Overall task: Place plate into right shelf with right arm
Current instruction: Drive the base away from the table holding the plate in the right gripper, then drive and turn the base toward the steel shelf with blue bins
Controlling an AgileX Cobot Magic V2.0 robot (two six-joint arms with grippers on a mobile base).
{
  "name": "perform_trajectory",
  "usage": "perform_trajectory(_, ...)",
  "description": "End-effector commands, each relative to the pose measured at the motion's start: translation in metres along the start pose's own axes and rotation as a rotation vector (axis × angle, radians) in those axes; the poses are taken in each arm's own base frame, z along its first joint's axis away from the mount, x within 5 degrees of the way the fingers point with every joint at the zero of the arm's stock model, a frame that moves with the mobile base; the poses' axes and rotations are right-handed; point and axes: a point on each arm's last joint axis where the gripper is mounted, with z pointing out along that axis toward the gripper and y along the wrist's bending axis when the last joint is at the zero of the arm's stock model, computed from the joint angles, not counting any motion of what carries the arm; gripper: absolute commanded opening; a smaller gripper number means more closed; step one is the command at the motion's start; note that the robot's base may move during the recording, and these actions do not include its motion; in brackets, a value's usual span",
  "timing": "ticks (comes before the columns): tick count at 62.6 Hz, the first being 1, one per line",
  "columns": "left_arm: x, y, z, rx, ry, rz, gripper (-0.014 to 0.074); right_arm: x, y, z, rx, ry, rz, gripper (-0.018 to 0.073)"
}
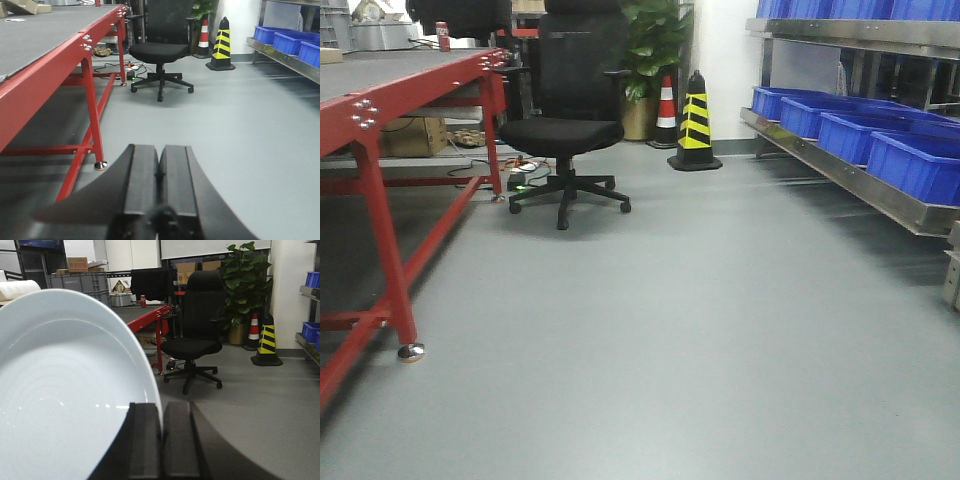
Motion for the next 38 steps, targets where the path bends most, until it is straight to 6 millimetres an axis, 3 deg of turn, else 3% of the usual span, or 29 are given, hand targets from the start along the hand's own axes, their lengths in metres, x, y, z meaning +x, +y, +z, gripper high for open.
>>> perform_trajectory(1, -0.0056, 0.0014, -0.0008, -0.014, -0.084, -0.006, -0.0047, -0.0165, 0.004, -0.0006, -0.035, -0.113, -0.019, 0.0065)
perform_trajectory(38, -0.0056, 0.0014, -0.0008, -0.014, -0.084, -0.006, -0.0047, -0.0165, 0.004, -0.0006, -0.035, -0.113, -0.019, 0.0065)
